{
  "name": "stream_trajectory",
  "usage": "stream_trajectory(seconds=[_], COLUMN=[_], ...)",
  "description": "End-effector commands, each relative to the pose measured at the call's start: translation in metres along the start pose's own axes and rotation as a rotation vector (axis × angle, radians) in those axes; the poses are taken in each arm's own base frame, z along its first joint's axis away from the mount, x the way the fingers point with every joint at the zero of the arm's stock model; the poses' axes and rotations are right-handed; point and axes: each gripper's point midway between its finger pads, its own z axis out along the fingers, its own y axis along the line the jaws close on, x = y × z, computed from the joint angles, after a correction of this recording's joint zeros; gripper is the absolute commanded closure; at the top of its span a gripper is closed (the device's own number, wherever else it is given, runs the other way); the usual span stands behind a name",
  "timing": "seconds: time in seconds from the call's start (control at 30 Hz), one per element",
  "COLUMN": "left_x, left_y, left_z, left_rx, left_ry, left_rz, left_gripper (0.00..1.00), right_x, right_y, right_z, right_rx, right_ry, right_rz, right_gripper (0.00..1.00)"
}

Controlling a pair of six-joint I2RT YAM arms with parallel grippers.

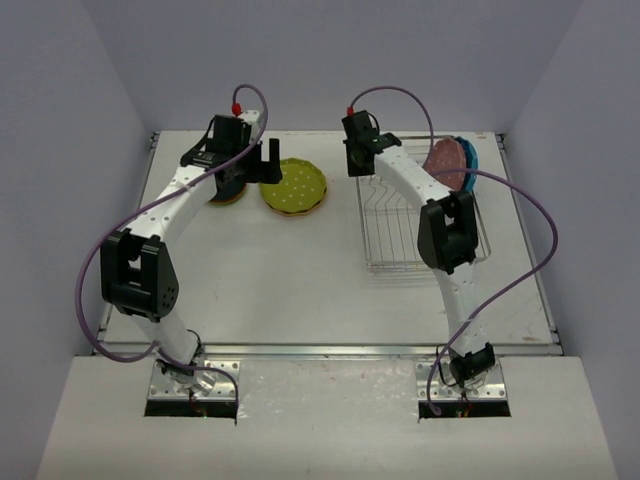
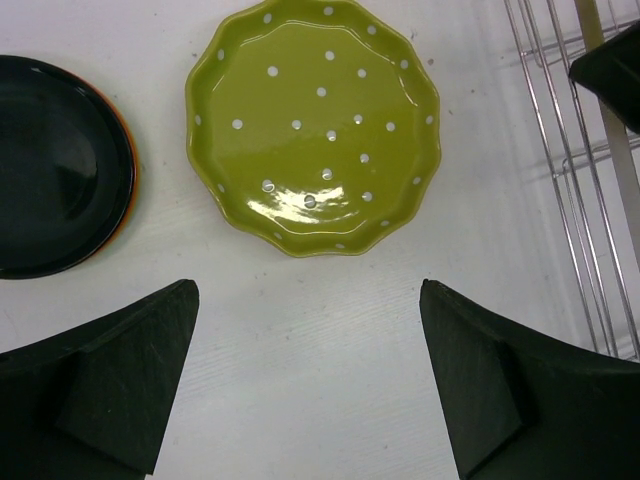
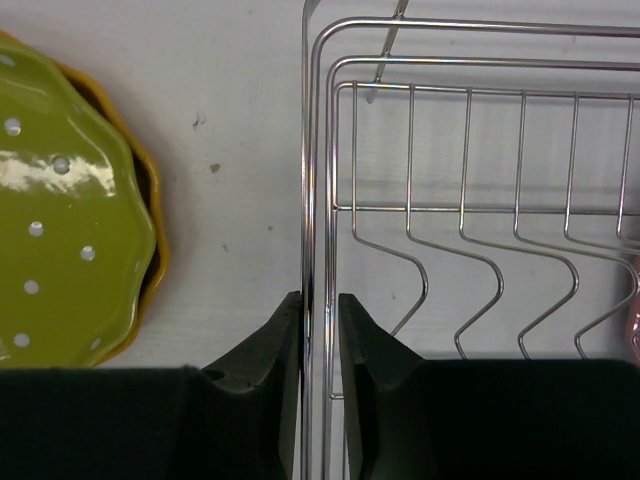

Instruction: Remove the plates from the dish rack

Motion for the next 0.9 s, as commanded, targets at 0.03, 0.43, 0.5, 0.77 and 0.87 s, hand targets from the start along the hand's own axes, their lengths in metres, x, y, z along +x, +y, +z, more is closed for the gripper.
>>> stream_trajectory(seconds=[0.03,0.43,0.5,0.77,0.87], left_x=[-0.011,-0.027,-0.03,-0.032,-0.035], left_y=[-0.007,-0.022,-0.023,-0.022,-0.022], left_z=[-0.01,-0.031,-0.039,-0.055,-0.06], left_rx=[0.018,0.086,0.088,0.075,0.075], left_ry=[-0.052,-0.149,-0.177,-0.214,-0.225], left_rz=[-0.001,0.001,0.003,0.008,0.013], left_gripper=[0.09,0.06,0.06,0.06,0.06], right_x=[-0.041,-0.104,-0.101,-0.074,-0.056], right_y=[-0.047,-0.012,-0.021,-0.142,-0.185], right_z=[-0.002,-0.143,-0.167,-0.195,-0.194], right_rx=[0.01,-0.333,-0.326,0.097,0.17], right_ry=[-0.07,-0.299,-0.321,-0.331,-0.294], right_rz=[0.134,0.1,0.067,-0.002,0.04], right_gripper=[0.56,0.12,0.12,0.25,0.32])
